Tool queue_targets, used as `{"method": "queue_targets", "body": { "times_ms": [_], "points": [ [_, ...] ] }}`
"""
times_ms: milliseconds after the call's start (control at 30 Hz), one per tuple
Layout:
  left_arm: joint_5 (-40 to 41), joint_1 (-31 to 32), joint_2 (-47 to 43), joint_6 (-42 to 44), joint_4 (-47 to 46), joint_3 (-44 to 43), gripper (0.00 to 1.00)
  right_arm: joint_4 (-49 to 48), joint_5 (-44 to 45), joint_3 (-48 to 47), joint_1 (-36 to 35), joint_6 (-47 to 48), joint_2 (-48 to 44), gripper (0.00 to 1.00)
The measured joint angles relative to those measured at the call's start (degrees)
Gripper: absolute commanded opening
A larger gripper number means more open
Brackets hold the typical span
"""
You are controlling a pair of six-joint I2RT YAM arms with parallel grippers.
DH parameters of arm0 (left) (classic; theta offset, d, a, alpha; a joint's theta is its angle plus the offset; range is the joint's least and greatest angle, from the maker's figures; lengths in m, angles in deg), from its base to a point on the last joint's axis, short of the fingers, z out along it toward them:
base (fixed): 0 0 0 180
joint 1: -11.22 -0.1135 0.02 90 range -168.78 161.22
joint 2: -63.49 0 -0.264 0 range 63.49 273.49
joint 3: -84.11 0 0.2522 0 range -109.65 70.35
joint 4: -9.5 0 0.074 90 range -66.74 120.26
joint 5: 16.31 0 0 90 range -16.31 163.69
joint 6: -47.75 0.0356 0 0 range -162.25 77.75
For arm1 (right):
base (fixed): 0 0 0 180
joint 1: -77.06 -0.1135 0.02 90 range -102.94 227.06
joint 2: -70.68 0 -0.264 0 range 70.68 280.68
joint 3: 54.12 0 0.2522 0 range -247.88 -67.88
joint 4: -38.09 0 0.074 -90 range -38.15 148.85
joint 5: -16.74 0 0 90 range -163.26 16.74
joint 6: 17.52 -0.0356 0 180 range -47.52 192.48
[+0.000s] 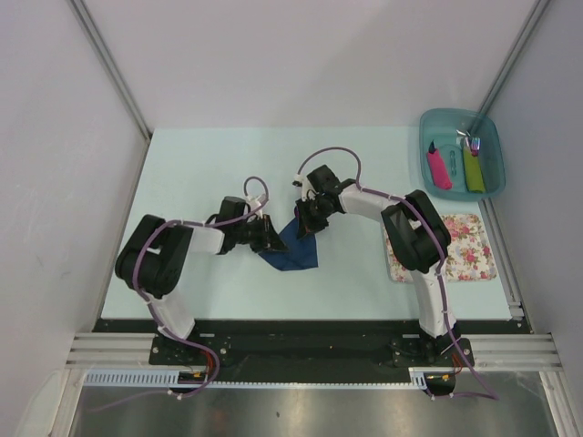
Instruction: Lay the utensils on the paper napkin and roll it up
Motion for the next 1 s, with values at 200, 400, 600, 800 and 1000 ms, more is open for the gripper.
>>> {"method": "queue_targets", "body": {
  "times_ms": [200,400,600,800,1000],
  "points": [
    [-2.86,1.29,-3.41,-1.77,-5.95,1.64,0.24,-0.15,-0.15,0.11,0.02,0.22,0.00,0.00],
    [-4.31,4.96,-2.21,-5.03,-12.50,2.47,0.23,-0.44,-0.63,0.31,0.17,0.28,0.00,0.01],
    [-4.50,6.82,4.22,-7.80,-15.69,2.08,0.15,-0.48,-0.92,0.33,0.28,0.31,0.00,0.01],
    [-4.48,6.27,7.17,-8.20,-15.21,1.92,0.06,-0.42,-1.09,0.22,0.57,0.33,0.00,0.09],
    [-5.18,6.12,7.56,-8.33,-15.67,1.86,0.02,0.48,-2.36,-1.07,0.94,0.31,0.00,0.21]
  ]
}}
